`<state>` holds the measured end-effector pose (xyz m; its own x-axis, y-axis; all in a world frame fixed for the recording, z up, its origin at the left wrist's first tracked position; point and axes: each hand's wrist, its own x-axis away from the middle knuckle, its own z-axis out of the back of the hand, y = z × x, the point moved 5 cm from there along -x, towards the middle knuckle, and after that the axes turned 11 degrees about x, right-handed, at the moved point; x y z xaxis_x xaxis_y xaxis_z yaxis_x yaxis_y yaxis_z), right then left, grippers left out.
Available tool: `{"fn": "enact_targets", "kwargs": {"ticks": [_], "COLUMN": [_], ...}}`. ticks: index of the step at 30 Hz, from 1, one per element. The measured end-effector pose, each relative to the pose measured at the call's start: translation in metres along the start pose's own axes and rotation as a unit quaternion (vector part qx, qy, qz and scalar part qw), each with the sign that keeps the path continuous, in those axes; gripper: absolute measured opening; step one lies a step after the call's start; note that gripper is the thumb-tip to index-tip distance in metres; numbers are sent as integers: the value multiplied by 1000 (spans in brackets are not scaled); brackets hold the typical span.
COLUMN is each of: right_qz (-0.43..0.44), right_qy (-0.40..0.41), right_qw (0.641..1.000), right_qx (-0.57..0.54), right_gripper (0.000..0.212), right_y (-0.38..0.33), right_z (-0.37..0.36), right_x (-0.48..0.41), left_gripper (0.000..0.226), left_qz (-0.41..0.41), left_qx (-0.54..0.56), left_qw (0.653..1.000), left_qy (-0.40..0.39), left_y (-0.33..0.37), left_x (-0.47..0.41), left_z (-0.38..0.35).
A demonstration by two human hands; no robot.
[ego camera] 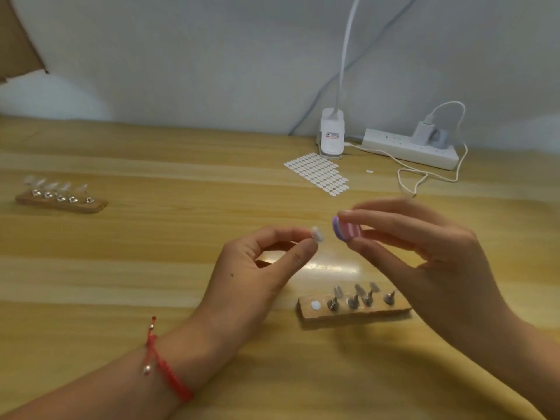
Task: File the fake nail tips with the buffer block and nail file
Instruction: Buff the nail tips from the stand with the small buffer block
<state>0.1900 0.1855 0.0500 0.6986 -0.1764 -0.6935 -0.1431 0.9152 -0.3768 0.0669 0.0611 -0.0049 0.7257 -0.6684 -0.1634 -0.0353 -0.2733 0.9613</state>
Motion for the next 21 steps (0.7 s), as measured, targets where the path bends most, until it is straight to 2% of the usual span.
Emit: {"fn": "enact_targets", "kwargs": {"ticks": [4,7,13,21], "right_qz": [36,55,78,45], "right_qy": [-13,-25,-26,-28], "right_qw": [998,996,994,997], "right_qx": [40,60,70,52], "right_gripper": [20,20,19,22], "right_y": [-5,-9,-11,-4], "right_z": [-5,-9,-12,-15], "right_x": [7,9,11,13], "left_gripper": [23,31,31,24], "left_qz": [-1,-4,-5,-7], "left_qx": [-25,-21,-40,-41], "left_qw": [1000,1000,999,999], "left_qy": [-16,-22,-23,-12], "left_y": [-1,0,1,2], "left_x": [0,1,0,-1], "left_z": [-1,-2,-3,-1]}}
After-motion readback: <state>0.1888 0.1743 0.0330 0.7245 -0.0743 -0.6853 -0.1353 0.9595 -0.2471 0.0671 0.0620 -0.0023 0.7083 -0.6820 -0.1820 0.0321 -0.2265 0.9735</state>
